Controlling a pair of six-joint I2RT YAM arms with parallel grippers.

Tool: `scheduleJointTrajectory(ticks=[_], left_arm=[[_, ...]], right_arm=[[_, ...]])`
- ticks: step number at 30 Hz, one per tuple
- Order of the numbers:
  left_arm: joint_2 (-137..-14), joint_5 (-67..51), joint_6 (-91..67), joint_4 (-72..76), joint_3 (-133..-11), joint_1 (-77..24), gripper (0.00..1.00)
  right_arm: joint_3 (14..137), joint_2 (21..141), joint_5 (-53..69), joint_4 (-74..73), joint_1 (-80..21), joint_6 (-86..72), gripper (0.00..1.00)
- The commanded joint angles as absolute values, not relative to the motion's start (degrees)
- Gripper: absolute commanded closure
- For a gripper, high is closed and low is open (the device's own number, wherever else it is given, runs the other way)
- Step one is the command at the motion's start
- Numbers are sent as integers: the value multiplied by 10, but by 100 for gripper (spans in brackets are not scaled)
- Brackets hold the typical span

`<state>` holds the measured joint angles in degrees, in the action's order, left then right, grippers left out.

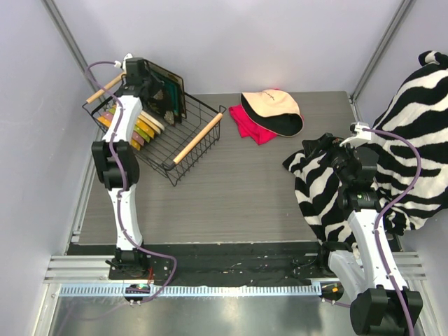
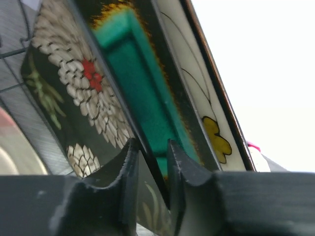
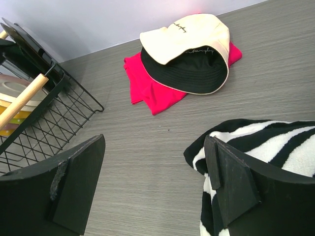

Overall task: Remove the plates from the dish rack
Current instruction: Unload the plate from the dish rack.

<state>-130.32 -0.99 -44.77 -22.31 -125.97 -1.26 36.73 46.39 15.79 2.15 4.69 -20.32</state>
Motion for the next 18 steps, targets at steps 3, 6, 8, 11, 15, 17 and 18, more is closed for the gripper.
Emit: scheduleJointTrajectory(ticks=[3, 6, 8, 11, 15, 17, 18], left_arm=[[-1260, -21, -451, -181, -1227, -8, 87], [-1227, -16, -446, -153, -1184, -8, 97], [-1210, -25, -431, -125, -1156, -8, 100], [-1181, -43, -409, -94, -1117, -8, 100], [-1145, -58, -401, -43, -1073, -8, 100], [-1129, -64, -400, -33, -1062, -8, 100], [-1123, -68, -399, -28, -1052, -8, 100]], right_arm=[[367, 458, 165, 55, 47, -209, 10], [367, 456, 166, 55, 47, -209, 10], [367, 455, 167, 55, 47, -210, 10], [366, 454, 168, 55, 47, -210, 10], [365, 452, 169, 54, 47, -211, 10], [365, 451, 167, 55, 47, -210, 10], [364, 449, 168, 55, 47, -210, 10]])
